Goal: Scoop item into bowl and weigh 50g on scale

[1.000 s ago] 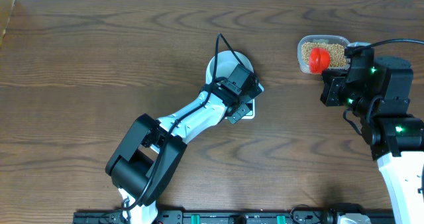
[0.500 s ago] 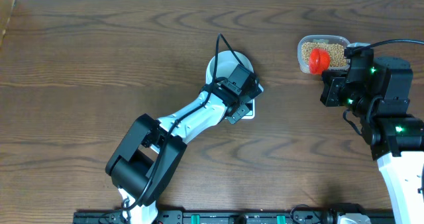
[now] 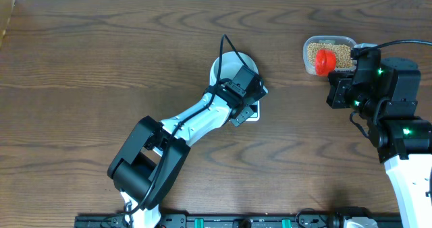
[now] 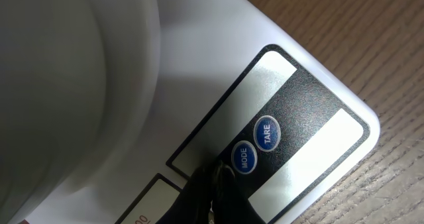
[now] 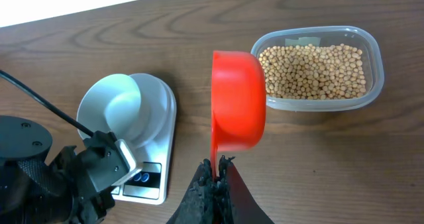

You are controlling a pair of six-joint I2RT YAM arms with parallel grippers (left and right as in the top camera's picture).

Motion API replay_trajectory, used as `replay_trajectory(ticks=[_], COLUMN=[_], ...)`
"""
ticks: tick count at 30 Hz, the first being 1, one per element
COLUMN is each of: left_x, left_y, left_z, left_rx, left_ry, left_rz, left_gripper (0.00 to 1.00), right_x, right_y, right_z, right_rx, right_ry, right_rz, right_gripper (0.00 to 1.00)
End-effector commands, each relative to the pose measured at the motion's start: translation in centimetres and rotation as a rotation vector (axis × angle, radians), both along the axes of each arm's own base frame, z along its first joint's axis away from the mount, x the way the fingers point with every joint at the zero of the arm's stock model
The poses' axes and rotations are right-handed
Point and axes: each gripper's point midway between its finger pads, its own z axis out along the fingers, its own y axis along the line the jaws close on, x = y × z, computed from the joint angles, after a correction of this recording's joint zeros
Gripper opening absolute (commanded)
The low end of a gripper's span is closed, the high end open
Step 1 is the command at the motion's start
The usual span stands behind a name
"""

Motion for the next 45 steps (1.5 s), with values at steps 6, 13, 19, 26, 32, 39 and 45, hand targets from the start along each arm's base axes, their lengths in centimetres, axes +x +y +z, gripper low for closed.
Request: replay_trajectory(ticks=[6,13,19,26,32,39,45], left_x=[-0.7,-0.6,-0.5,0.3,0.7,-0.3,-1.4], left_y=[1.9,1.8,1.8,1.2,0.8,1.6,2.9], left_z=[-2.8,-2.3,-2.2,1.3,5.2,8.0,10.4], left_rx=[0.090,0.081,0.080,0.024,-0.035,-0.047,-0.051], left_ry=[0.050,0.039,0.037,-0.035,-0.110,-0.125,-0.131], left_rz=[0.013,0.013,0.013,0.016,0.018,0.018,0.028], left_gripper=[0.07,0.08,0.07,0.07,0.07,0.07,0.07], right_x=[0.4,0.4,0.4,0.4,0.6,0.7,0.9], right_y=[-0.3,-0.3,-0.3,-0.4,-1.8,-2.1,-2.7], right_z=[0.9,0.9,0.9,0.9,0.7,0.8,0.9], right_rx=[-0.024,-0.027,-0.027,-0.032,-0.082,-0.092,-0.110], right_ry=[-0.027,-0.029,-0.029,-0.030,-0.030,-0.033,-0.039], right_rz=[0.002,0.004,0.004,-0.003,-0.066,-0.080,-0.112], right_gripper=[0.01,0.01,0.01,0.01,0.01,0.01,0.01])
